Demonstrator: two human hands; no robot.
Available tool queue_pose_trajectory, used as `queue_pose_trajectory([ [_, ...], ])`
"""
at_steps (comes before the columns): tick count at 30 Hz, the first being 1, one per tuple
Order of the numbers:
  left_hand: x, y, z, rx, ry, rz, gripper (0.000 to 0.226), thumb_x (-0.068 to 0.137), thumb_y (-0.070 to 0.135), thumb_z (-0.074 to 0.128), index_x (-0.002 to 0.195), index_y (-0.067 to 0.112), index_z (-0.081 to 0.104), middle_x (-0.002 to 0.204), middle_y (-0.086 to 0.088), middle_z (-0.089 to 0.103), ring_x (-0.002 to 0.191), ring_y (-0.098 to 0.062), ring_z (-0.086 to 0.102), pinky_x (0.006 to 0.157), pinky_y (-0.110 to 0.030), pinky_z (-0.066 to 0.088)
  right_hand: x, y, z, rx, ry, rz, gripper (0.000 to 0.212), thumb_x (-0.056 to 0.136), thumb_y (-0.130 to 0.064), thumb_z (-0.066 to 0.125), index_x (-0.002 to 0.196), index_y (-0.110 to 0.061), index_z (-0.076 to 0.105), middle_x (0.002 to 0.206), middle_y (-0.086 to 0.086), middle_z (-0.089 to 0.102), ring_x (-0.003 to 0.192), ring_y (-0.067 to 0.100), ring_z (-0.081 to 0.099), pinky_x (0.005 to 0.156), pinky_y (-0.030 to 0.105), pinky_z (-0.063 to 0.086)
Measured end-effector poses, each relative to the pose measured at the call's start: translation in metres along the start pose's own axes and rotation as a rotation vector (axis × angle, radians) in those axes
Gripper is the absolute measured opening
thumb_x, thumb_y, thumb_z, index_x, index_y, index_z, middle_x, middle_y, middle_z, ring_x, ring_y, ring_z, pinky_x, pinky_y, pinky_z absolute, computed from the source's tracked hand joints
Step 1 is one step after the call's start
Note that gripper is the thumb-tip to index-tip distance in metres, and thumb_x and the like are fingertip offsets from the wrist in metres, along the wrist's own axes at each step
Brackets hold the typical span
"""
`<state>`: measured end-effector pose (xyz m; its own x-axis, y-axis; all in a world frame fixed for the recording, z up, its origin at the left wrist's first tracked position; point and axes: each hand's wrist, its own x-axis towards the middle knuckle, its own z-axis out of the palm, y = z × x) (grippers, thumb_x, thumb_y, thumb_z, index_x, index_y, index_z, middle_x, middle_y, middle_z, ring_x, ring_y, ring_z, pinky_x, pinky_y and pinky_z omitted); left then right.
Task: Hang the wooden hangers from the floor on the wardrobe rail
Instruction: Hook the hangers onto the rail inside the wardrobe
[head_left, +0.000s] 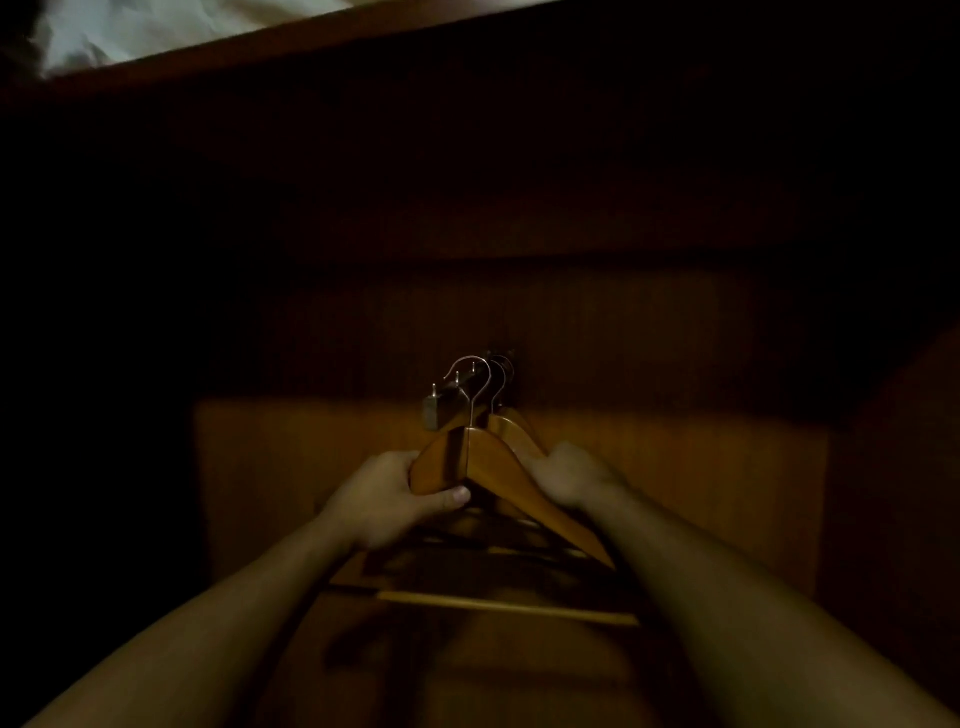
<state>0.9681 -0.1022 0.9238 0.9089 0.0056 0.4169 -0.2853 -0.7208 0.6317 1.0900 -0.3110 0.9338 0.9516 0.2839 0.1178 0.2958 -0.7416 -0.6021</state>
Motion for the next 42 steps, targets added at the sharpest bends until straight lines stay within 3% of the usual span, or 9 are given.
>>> queue_pose_trajectory([
  [5, -0.003, 0.003, 0.002, -0.014, -0.002, -0.003, 0.037, 0.066, 0.063, 0.069, 0.084, 0.031, 0.065, 0.069, 0.014, 0.071, 0.061, -0.002, 0.066, 0.056, -0.018, 0.045, 0.006, -0.009, -0.001, -0.019, 0.0, 0.001, 0.056, 0.084, -0.079, 0.038, 0.084, -0.025, 0.054, 0.088, 0.0, 0.064, 0.08, 0.02, 0.064, 0.075, 0.038, 0.049],
  [9, -0.004, -0.001, 0.002, -0.014, 0.007, -0.017, 0.034, 0.068, 0.062, 0.071, 0.083, 0.032, 0.064, 0.072, 0.013, 0.071, 0.064, -0.001, 0.066, 0.059, -0.021, 0.045, 0.003, -0.012, -0.003, -0.163, -0.024, 0.01, 0.081, 0.084, -0.083, 0.025, 0.117, -0.018, 0.061, 0.109, 0.007, 0.066, 0.094, 0.025, 0.064, 0.09, 0.044, 0.05],
  [11, -0.005, -0.002, 0.002, 0.014, 0.001, -0.02, 0.033, 0.07, 0.063, 0.071, 0.082, 0.033, 0.064, 0.068, 0.016, 0.069, 0.06, 0.001, 0.063, 0.058, -0.022, 0.044, -0.001, -0.011, -0.004, -0.293, -0.026, 0.017, 0.091, 0.083, -0.085, 0.018, 0.123, -0.016, 0.062, 0.107, 0.007, 0.064, 0.088, 0.023, 0.061, 0.084, 0.041, 0.048],
  [18, -0.005, 0.002, 0.008, 0.064, -0.032, -0.034, 0.036, 0.076, 0.06, 0.07, 0.088, 0.027, 0.065, 0.079, 0.004, 0.072, 0.069, -0.009, 0.068, 0.064, -0.032, 0.053, -0.015, 0.004, -0.01, -0.358, 0.076, 0.016, 0.075, 0.088, -0.078, 0.027, 0.119, -0.017, 0.059, 0.09, 0.0, 0.055, 0.074, 0.016, 0.053, 0.073, 0.037, 0.046],
  [22, -0.004, 0.005, 0.008, 0.085, -0.021, -0.047, 0.031, 0.077, 0.058, 0.071, 0.082, 0.029, 0.063, 0.066, 0.013, 0.067, 0.057, 0.003, 0.061, 0.057, -0.025, 0.044, -0.036, -0.005, -0.017, -0.204, 0.236, -0.167, 0.072, 0.089, -0.078, 0.026, 0.121, -0.022, 0.058, 0.122, 0.005, 0.061, 0.103, 0.021, 0.061, 0.09, 0.041, 0.053],
  [25, -0.004, 0.006, 0.008, 0.067, -0.025, -0.049, 0.03, 0.078, 0.057, 0.072, 0.077, 0.029, 0.063, 0.056, 0.018, 0.063, 0.049, 0.005, 0.056, 0.054, -0.024, 0.039, -0.062, -0.019, -0.02, 0.058, 0.071, -0.337, 0.081, 0.072, -0.092, 0.019, 0.113, -0.034, 0.059, 0.107, -0.007, 0.064, 0.094, 0.012, 0.062, 0.084, 0.034, 0.052],
  [28, -0.001, 0.011, 0.008, 0.068, -0.022, -0.029, 0.03, 0.079, 0.057, 0.071, 0.072, 0.03, 0.062, 0.053, 0.023, 0.062, 0.046, 0.006, 0.054, 0.053, -0.024, 0.037, -0.077, -0.021, -0.012, 0.017, 0.002, -0.373, 0.081, 0.076, -0.09, 0.028, 0.129, -0.034, 0.053, 0.108, -0.009, 0.062, 0.098, 0.015, 0.062, 0.08, 0.033, 0.05],
  [32, 0.007, 0.016, 0.008, 0.071, -0.004, -0.025, 0.026, 0.079, 0.056, 0.072, 0.076, 0.032, 0.063, 0.059, 0.023, 0.067, 0.054, 0.007, 0.061, 0.056, -0.024, 0.04, -0.075, -0.016, -0.011, -0.047, 0.072, -0.303, 0.061, 0.095, -0.068, 0.034, 0.132, -0.022, 0.051, 0.113, 0.0, 0.063, 0.096, 0.016, 0.059, 0.078, 0.033, 0.045],
  [42, 0.037, 0.013, 0.003, 0.279, 0.037, -0.038, 0.052, 0.077, 0.071, 0.061, 0.108, 0.029, 0.063, 0.09, 0.001, 0.07, 0.081, -0.016, 0.066, 0.077, -0.037, 0.055, -0.053, -0.025, -0.009, -0.03, 0.192, -0.243, 0.058, 0.097, -0.065, 0.031, 0.124, -0.02, 0.055, 0.098, -0.003, 0.06, 0.087, 0.014, 0.059, 0.076, 0.035, 0.048],
])
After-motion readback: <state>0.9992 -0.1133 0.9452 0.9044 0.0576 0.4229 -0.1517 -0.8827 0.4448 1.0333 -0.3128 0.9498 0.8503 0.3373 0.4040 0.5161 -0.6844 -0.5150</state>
